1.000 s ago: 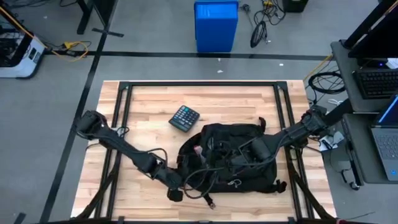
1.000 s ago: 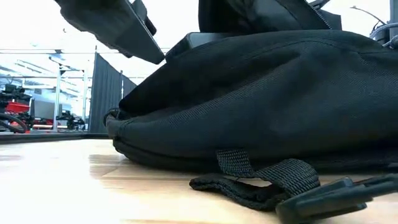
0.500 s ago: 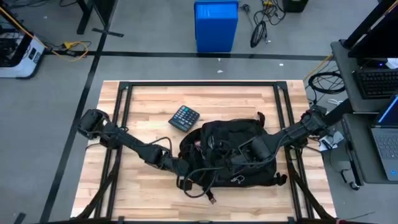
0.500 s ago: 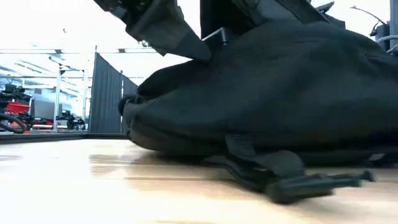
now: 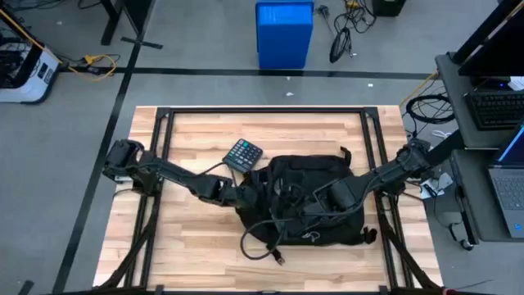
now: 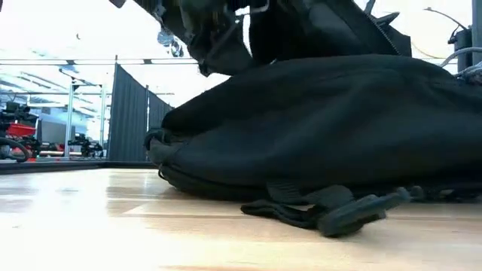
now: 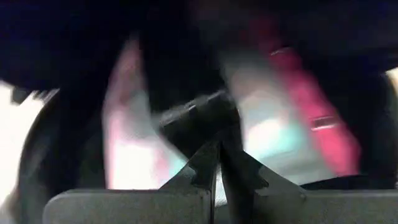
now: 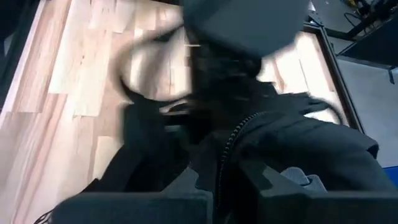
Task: Unpack backpack
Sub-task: Put the black medicine organizer into the black backpack
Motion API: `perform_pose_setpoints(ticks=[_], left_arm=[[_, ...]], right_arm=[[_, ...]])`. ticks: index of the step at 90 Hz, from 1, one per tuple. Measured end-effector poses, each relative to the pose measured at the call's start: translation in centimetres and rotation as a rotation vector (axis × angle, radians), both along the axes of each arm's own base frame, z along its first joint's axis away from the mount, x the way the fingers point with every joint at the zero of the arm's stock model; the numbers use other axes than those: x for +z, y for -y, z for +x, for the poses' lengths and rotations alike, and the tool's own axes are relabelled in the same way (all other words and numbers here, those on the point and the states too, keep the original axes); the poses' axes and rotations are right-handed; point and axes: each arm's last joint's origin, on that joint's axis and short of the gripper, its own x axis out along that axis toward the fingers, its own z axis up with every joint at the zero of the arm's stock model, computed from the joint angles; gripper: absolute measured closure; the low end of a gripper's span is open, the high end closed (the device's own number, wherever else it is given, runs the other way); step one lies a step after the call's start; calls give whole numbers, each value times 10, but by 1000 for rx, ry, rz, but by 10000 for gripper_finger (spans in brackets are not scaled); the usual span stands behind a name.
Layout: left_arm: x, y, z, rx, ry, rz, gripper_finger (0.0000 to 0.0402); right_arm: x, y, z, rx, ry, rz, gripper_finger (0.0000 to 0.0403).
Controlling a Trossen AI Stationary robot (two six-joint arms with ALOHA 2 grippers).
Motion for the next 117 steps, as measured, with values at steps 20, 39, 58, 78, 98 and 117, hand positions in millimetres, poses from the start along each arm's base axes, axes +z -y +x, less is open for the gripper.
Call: perform_pose_setpoints(ticks=[20,39,58,78,98,117], left_arm=[[-4,-3,-6,84,-53,-1,392],[4,-2,-9,99,-32,27,392],[11,-12,-1,86,52,65,392],[24,-6,10,-131,191,-34,392],[22,4,7,-193,168,-84,392],[22,24,6,-341,194,-125,392]], right_arm=[[0,-1,0,8,3,8,399],[0,-1,0,9,3,3,399],[0,-1,0,7,3,-2,399],[0,0,0,8,1,-3,399],[0,-1,0,12,-1,1,399],[0,0,0,18,-3,-6,399]])
